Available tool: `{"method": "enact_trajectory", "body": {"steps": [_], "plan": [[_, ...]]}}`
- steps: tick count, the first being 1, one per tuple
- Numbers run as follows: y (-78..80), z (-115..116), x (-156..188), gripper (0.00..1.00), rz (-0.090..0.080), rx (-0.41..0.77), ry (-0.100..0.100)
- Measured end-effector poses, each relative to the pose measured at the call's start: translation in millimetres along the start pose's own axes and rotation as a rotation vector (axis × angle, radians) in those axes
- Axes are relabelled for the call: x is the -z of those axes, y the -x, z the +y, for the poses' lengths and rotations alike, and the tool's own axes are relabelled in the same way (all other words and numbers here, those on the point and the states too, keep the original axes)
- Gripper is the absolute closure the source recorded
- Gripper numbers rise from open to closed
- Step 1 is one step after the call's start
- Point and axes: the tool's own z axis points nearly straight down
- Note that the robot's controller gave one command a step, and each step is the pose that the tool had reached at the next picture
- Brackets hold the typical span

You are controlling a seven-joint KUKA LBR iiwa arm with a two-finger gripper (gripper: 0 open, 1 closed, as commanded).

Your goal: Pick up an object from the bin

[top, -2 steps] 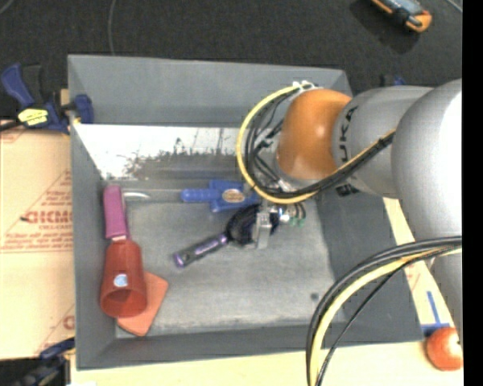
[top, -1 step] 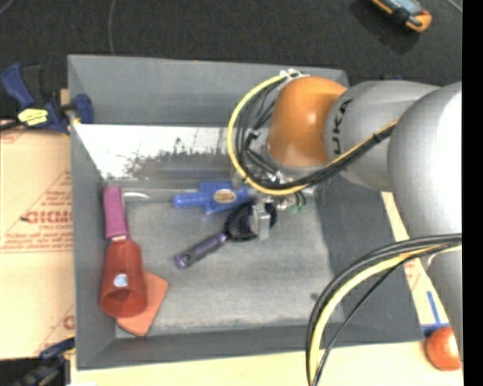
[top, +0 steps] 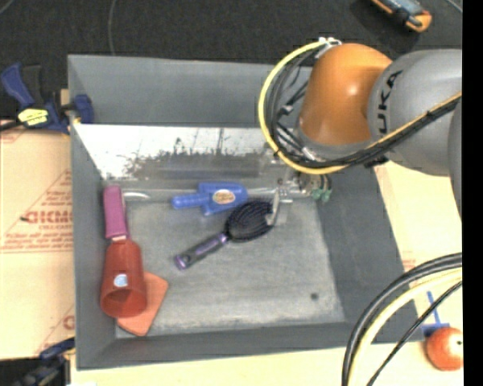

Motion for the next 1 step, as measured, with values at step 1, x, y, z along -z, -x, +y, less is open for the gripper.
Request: {"method": "enact_trajectory", "body": {"steps": [1], "plan": [[4.3,0.6,15.5,0.00,-0.015,0.008,-0.001]]}}
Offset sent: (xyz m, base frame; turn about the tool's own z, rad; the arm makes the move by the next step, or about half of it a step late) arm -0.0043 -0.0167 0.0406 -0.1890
